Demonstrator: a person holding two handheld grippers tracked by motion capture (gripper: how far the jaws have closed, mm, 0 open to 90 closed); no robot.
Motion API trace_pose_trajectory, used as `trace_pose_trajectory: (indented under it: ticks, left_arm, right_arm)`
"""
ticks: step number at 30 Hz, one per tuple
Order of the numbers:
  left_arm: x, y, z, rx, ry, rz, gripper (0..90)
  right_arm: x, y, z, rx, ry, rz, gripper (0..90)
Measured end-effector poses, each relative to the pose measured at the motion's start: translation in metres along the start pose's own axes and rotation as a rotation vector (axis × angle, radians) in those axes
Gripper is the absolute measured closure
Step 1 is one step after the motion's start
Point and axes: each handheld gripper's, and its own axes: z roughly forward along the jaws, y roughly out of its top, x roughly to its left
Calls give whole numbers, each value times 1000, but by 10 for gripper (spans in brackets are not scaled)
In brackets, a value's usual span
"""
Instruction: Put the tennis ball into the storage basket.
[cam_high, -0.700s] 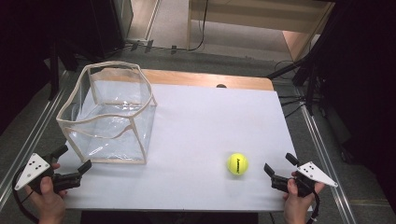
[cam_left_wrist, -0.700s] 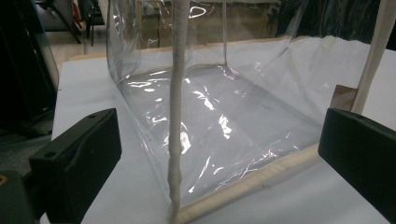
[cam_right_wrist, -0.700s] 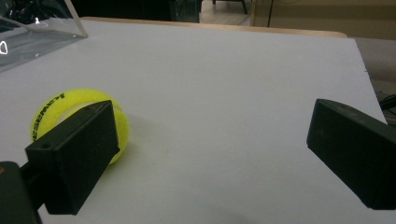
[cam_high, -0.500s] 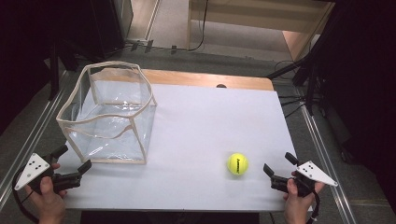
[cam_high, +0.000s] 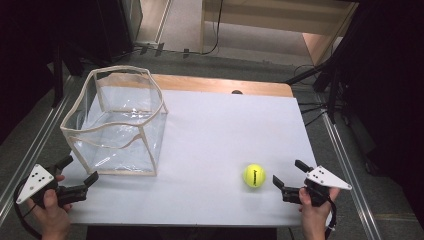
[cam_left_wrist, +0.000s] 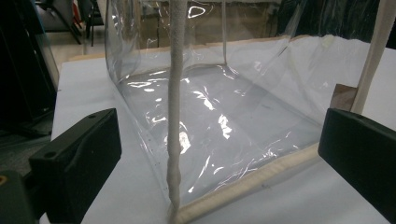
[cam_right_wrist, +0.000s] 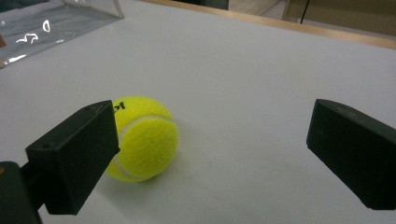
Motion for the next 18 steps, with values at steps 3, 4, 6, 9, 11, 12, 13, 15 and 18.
trace_pose_trajectory:
  ticks: [3, 4, 6, 9, 11, 12, 13, 15, 18]
  left_arm:
    - [0, 0, 0, 1, -1, 4, 0]
    - [-1, 0, 0, 3, -1, 5, 0]
    - [-1, 0, 0, 4, 0, 7, 0]
    - [-1, 0, 0, 4, 0, 8, 0]
    - [-1, 0, 1, 1, 2, 7, 0]
    - [-1, 0, 1, 3, 3, 7, 0]
    - [-1, 0, 0, 3, 3, 7, 0]
    - [-1, 0, 0, 5, 2, 8, 0]
    - [-1, 0, 0, 5, 2, 10, 0]
  right_arm:
    - [6, 6, 4, 39, 32, -17, 12]
    - [9, 7, 5, 47, 37, -24, 12]
    - [13, 10, 9, 72, 48, -32, 12]
    - [17, 14, 13, 106, 65, -45, 13]
    - [19, 15, 15, 120, 75, -54, 14]
    - [20, 16, 16, 131, 75, -53, 14]
    - [21, 17, 17, 138, 77, -54, 14]
    - [23, 18, 20, 153, 91, -59, 14]
    - [26, 20, 25, 189, 106, -72, 15]
